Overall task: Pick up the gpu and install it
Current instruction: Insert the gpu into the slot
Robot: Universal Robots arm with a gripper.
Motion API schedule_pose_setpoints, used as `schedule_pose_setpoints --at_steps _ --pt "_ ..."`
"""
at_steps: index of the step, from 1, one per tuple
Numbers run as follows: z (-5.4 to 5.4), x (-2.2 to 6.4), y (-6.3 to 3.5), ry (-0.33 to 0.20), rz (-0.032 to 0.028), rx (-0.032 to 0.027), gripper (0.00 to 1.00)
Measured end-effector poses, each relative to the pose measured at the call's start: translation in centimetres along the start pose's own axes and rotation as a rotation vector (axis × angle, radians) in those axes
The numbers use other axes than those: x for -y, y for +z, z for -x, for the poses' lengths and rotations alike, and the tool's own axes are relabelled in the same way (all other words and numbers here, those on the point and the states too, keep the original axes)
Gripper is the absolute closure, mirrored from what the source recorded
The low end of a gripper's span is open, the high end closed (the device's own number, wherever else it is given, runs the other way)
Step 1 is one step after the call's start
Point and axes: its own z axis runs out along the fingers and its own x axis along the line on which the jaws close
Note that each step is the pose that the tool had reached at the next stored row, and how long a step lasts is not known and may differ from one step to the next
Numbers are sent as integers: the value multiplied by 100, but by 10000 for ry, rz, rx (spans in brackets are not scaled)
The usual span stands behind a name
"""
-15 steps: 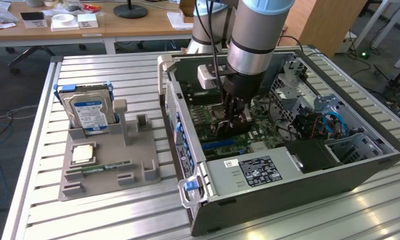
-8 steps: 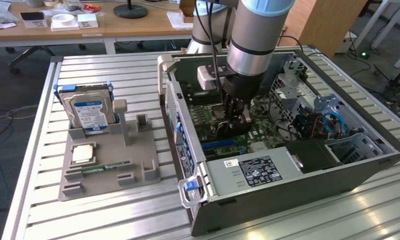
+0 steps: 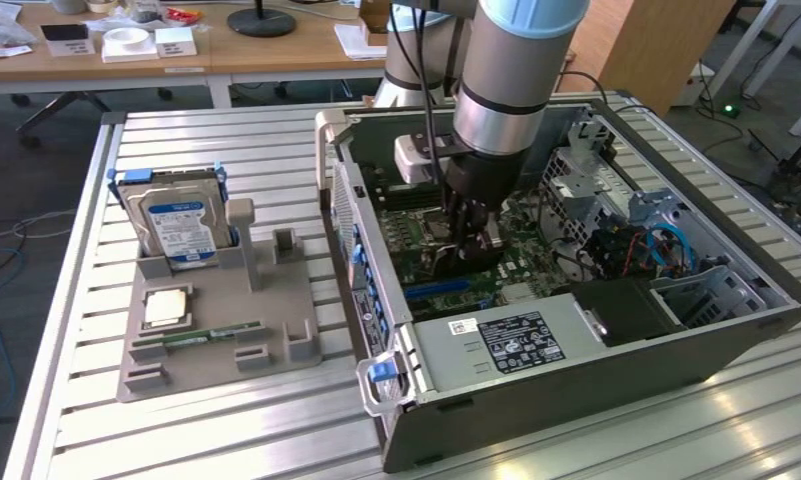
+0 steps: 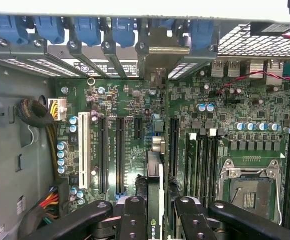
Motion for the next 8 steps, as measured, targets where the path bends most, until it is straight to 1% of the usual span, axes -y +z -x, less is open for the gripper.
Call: schedule_pose_setpoints --at_steps 8 --pt "-1 -8 24 -3 -14 -17 74"
